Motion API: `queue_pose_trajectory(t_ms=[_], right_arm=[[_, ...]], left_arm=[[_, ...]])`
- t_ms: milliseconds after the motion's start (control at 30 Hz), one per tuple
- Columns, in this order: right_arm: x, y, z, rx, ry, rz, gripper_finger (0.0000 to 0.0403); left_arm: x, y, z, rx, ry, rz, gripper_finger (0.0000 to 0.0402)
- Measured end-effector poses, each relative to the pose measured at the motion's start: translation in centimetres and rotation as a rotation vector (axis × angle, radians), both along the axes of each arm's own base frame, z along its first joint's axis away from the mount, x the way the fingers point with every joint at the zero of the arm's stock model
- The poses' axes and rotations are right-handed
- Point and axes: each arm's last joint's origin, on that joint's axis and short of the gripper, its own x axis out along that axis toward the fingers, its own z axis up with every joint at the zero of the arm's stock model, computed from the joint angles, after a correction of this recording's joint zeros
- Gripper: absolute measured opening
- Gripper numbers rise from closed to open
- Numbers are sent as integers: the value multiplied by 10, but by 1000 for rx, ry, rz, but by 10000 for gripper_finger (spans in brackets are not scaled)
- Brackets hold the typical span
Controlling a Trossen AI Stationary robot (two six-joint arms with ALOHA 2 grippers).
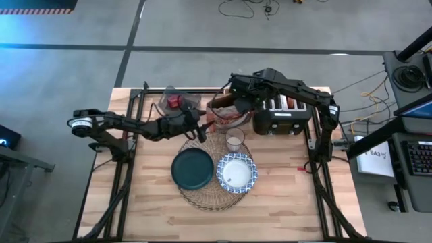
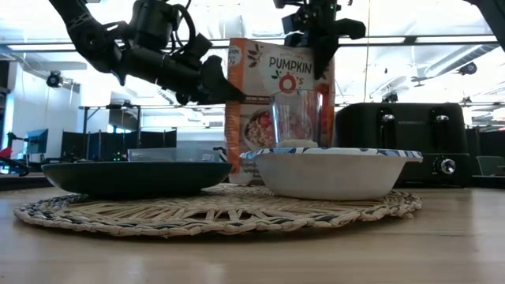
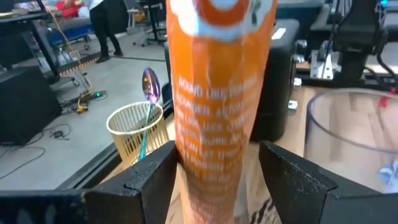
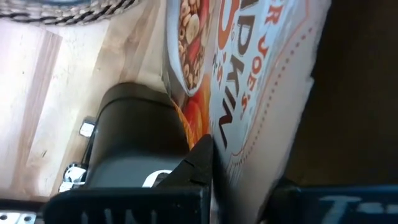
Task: Arrange a breakfast setting
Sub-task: Pour the cereal into the white patterned bowl
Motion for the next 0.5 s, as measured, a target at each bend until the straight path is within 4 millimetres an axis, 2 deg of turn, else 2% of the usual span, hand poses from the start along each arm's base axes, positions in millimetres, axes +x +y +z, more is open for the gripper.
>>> queue_pose_trajectory(t_ms=[500], right_arm=[[14,11,2,28,-113,61,8]], left_arm=[[0,1,-2,4,26,-47,207]])
